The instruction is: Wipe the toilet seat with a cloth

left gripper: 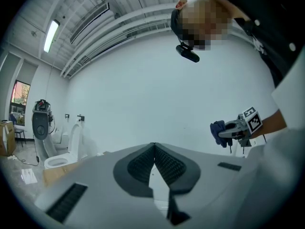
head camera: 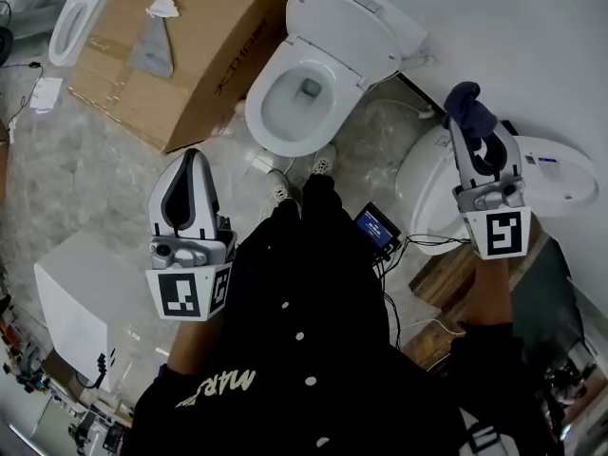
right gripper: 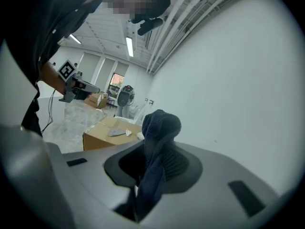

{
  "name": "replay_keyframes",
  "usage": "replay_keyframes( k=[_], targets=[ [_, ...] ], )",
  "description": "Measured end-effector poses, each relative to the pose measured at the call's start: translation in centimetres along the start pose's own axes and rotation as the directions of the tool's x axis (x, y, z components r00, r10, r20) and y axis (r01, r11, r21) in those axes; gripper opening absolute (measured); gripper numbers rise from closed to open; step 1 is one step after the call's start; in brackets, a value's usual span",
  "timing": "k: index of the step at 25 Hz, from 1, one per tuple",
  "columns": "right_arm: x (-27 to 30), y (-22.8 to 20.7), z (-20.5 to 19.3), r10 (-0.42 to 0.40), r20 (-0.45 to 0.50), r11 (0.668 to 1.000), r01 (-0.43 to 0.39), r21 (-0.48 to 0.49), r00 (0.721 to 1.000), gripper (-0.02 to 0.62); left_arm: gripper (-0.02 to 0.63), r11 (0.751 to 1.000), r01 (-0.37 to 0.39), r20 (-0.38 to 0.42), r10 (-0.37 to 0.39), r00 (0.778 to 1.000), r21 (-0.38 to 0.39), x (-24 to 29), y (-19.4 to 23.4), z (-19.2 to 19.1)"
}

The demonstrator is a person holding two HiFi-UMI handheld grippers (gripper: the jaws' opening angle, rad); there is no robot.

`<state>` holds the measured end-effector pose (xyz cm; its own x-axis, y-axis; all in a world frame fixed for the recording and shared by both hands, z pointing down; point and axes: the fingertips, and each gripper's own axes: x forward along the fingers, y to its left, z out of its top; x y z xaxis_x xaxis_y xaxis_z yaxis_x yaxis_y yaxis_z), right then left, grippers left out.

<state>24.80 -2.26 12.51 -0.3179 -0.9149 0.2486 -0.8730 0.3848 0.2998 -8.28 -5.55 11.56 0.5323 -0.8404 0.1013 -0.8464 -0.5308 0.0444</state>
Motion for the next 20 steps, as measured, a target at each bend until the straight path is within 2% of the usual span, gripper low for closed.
replay_keyframes(
  k=[3, 6, 14, 20],
  targets=[
    [0.1, -0.2, 0.3, 0.076, 0.004, 0.997, -0.076, 0.000, 0.997, 0.084, 0.011, 1.000, -0.003, -0.009, 0.003, 1.000, -0.003, 0.5, -0.4, -0.2],
    [1.3, -0.1, -1.0, 0.113, 0.005, 0.994, -0.113, -0.013, 0.994, 0.084, 0.011, 1.000, -0.001, -0.021, 0.001, 1.000, -0.001, 1.4, -0.7, -0.7],
    [8.1, 2.6, -6.7, 0.180, 0.023, 0.984, -0.180, -0.002, 0.983, 0.084, 0.011, 1.000, 0.016, -0.061, -0.016, 0.998, -0.004, 3.2, -1.5, -3.4],
    [14.1, 5.1, -13.1, 0.242, -0.047, 0.969, -0.244, -0.045, 0.969, 0.084, 0.011, 0.999, 0.007, -0.091, -0.010, 0.996, -0.031, 4.9, -0.8, -7.4]
  ],
)
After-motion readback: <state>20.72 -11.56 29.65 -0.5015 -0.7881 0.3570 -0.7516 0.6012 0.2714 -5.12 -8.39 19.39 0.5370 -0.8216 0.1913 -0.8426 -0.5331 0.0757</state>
